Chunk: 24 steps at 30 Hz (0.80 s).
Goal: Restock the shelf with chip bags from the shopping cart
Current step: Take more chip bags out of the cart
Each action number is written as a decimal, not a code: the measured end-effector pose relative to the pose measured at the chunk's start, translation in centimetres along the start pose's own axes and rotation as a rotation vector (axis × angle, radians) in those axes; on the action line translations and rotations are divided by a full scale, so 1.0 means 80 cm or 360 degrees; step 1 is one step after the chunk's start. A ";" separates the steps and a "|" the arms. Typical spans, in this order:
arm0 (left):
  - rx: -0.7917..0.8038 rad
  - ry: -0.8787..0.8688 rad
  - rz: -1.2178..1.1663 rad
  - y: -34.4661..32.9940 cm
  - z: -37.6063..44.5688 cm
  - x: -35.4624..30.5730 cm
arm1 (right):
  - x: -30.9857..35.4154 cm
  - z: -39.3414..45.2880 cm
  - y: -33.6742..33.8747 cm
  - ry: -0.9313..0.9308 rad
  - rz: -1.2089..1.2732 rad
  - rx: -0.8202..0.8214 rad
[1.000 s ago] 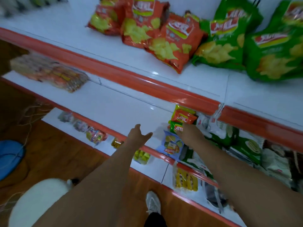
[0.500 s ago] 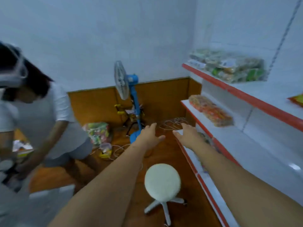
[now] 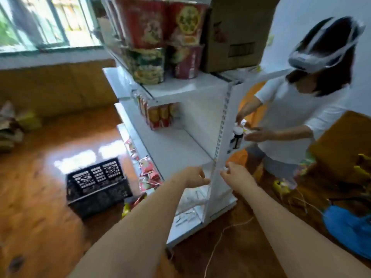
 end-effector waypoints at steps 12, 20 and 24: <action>-0.0290 0.0934 -0.0451 -0.115 -0.129 0.401 | 0.192 0.047 -0.337 0.0517 -0.0199 0.0642; -0.0490 0.1115 -0.0665 -0.202 -0.062 0.564 | 0.193 0.132 -0.509 0.0435 -0.0243 0.0750; -0.0478 0.1092 -0.0678 -0.233 0.010 0.629 | 0.195 0.197 -0.574 0.0405 -0.0158 0.0714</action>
Point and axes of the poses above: each hand's wrist, its own z-axis towards the middle knuckle, its own y-axis out of the back of the hand, x = y × z, the point moved 5 cm from there along z, towards the middle knuckle, and after that the axes turned 7 degrees about x, right-handed, at the moved point
